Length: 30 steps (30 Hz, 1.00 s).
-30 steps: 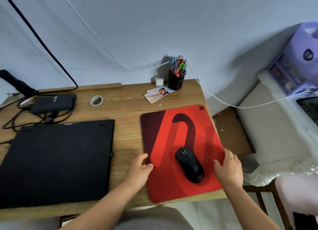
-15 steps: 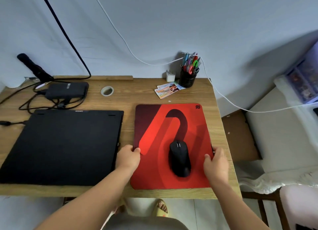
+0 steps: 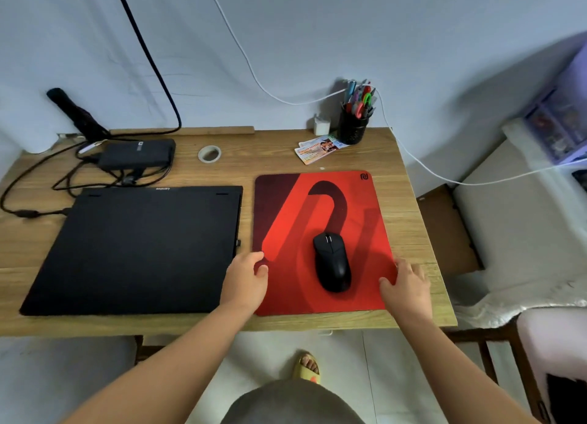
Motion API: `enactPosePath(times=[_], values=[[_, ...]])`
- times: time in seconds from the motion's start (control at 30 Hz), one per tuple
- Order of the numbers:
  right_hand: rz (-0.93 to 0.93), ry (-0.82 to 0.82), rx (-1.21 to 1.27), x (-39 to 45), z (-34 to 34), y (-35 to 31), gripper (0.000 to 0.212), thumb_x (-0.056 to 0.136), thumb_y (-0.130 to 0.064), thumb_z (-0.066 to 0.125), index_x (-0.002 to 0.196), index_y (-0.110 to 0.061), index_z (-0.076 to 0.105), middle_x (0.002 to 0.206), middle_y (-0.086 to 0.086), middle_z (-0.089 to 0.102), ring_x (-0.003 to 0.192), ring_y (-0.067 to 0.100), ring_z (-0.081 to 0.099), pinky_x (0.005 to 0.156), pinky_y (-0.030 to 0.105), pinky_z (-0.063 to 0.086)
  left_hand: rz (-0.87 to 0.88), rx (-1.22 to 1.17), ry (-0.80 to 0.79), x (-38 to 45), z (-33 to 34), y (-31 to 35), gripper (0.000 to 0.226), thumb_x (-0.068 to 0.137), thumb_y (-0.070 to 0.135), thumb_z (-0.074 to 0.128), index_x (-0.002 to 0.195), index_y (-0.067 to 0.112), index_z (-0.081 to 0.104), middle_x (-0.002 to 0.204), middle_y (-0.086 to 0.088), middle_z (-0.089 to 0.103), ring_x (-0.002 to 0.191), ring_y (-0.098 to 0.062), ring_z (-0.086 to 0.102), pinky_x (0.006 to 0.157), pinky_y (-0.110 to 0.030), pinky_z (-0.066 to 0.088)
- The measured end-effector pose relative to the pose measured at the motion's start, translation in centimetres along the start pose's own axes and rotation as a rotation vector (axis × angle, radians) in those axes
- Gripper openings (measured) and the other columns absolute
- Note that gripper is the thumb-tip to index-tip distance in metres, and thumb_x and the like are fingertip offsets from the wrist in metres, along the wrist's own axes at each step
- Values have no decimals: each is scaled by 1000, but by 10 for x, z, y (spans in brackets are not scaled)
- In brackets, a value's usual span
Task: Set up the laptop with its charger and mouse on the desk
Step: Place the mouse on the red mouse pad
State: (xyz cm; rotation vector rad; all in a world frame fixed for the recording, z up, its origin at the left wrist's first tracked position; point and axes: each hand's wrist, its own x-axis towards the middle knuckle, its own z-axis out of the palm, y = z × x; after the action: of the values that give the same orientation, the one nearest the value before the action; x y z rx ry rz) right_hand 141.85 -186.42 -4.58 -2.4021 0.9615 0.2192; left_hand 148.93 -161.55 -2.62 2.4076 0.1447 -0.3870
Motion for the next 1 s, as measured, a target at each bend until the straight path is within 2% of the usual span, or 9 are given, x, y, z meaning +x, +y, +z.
enactPosePath(times=[0.13, 0.2, 0.3, 0.43, 0.63, 0.73, 0.87, 0.93, 1.0], values=[[-32, 121, 23, -36, 7, 8, 39, 82, -13, 55, 119, 0, 52, 118, 22, 52, 112, 38, 44, 97, 46, 38, 134, -80, 9, -33, -3, -17, 24, 89, 13, 54, 111, 14, 64, 116, -4, 59, 102, -18, 57, 90, -27, 42], [-56, 173, 52, -67, 16, 15, 32, 82, -10, 55, 113, 0, 56, 111, 22, 56, 106, 39, 47, 91, 46, 40, 179, -123, -40, -58, -4, -36, 21, 88, 12, 55, 106, 15, 66, 104, 1, 61, 91, -14, 58, 82, -23, 42], [-73, 193, 81, -111, 36, 31, 31, 82, -8, 54, 113, -2, 59, 113, 19, 58, 107, 37, 49, 90, 44, 41, 170, -123, -161, -96, 1, -72, 18, 89, 14, 55, 102, 15, 67, 96, 2, 66, 88, -15, 60, 79, -25, 46], [-35, 15, 6, -167, 77, 65, 36, 84, -15, 55, 119, -6, 57, 121, 14, 59, 113, 32, 52, 92, 39, 44, 44, -98, -332, -147, 10, -135, 17, 88, 16, 56, 101, 14, 67, 100, 1, 68, 94, -15, 62, 84, -27, 47], [-12, -225, -63, -204, 120, 104, 36, 84, -21, 56, 119, -12, 57, 121, 9, 60, 110, 27, 55, 88, 36, 48, -103, -76, -425, -189, 31, -198, 16, 88, 15, 56, 100, 15, 67, 103, -1, 69, 98, -16, 62, 89, -29, 48], [-32, -297, -105, -199, 139, 115, 37, 85, -24, 55, 121, -14, 55, 124, 7, 57, 114, 25, 53, 90, 35, 47, -117, -56, -433, -193, 47, -215, 13, 88, 15, 56, 95, 16, 68, 98, 0, 68, 96, -16, 62, 83, -24, 46], [-74, -376, -185, -175, 171, 133, 39, 87, -26, 53, 124, -15, 52, 127, 7, 54, 119, 25, 49, 94, 33, 43, -106, -8, -466, -192, 82, -242, 13, 89, 18, 54, 84, 29, 60, 94, 5, 66, 91, -10, 59, 71, -14, 42], [-101, -395, -198, -155, 192, 142, 40, 88, -27, 53, 125, -14, 52, 128, 8, 54, 120, 26, 48, 96, 33, 42, -102, 7, -461, -181, 103, -257, 13, 88, 19, 56, 84, 30, 60, 98, 3, 68, 95, -12, 62, 75, -19, 45], [-152, -374, -186, -128, 216, 154, 40, 88, -28, 53, 125, -12, 52, 129, 10, 54, 122, 27, 46, 97, 33, 41, -87, 1, -448, -165, 135, -268, 10, 88, 19, 58, 92, 25, 64, 103, 0, 69, 97, -13, 62, 82, -24, 45]])
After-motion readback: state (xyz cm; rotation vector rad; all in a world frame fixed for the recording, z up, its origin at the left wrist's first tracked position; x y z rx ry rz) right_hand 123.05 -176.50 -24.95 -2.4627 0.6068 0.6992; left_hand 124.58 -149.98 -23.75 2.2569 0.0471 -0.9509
